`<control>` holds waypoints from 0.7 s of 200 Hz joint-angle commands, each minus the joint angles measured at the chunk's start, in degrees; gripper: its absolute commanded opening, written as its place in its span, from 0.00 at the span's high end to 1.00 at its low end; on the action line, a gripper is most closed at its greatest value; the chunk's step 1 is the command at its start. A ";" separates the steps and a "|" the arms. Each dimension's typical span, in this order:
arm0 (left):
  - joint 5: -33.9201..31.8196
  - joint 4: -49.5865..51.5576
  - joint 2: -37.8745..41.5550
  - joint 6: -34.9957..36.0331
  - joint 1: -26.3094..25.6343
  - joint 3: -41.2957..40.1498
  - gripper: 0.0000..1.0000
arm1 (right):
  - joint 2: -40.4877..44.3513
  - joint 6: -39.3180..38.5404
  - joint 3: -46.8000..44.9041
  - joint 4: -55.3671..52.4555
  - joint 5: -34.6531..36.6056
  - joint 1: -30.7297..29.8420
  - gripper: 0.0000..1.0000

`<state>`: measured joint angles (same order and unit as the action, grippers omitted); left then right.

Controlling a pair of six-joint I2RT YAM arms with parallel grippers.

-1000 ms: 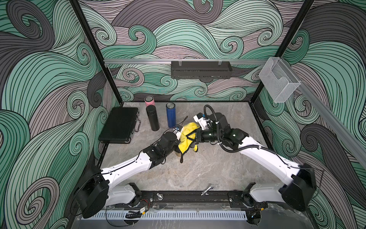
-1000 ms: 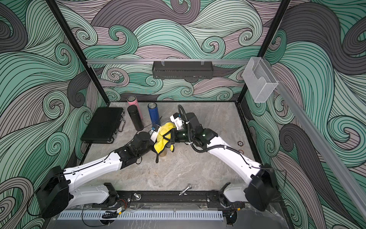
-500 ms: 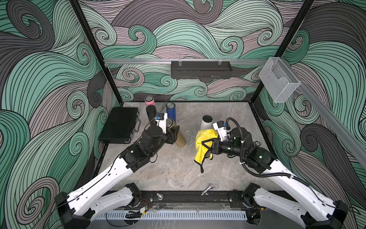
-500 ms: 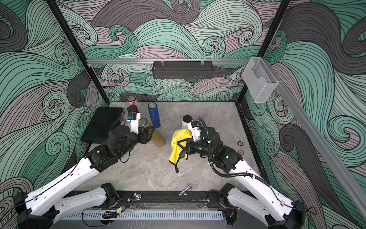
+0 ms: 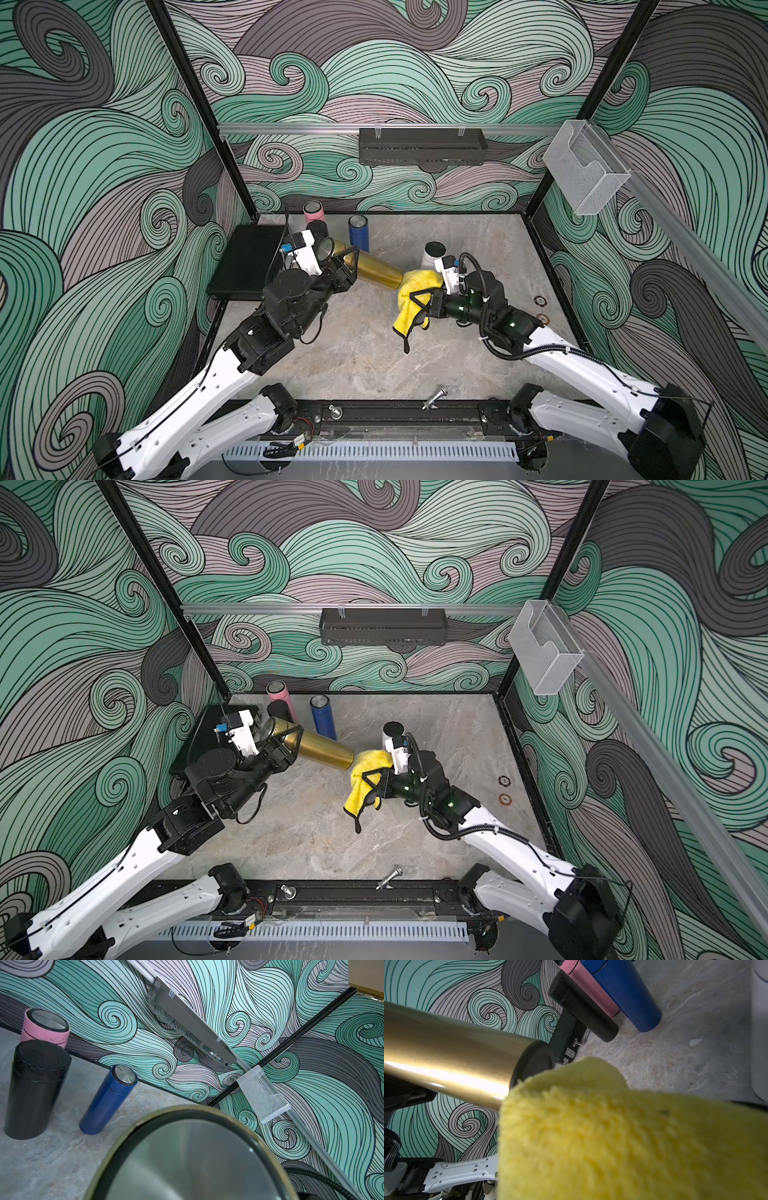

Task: Wipe the surface of the thermos
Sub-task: Wipe the dirt from the surface of the thermos.

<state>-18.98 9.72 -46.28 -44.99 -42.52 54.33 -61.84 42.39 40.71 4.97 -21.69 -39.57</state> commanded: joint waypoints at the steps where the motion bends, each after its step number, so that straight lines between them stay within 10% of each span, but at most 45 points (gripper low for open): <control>1: 2.03 -7.48 1.67 -3.36 0.51 0.42 1.00 | -2.26 -1.17 4.38 8.07 -2.96 0.24 1.00; 64: 2.44 -8.66 2.42 -4.15 1.88 -2.58 1.00 | -12.25 -0.12 9.51 13.46 -8.04 0.11 1.00; 140: 6.04 -10.15 2.05 -5.09 6.80 -5.14 1.00 | -2.38 -3.21 6.05 6.28 -4.04 -0.22 1.00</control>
<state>-15.51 2.39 -44.36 -49.87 -36.60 49.50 -67.26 40.97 47.03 10.04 -25.71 -39.20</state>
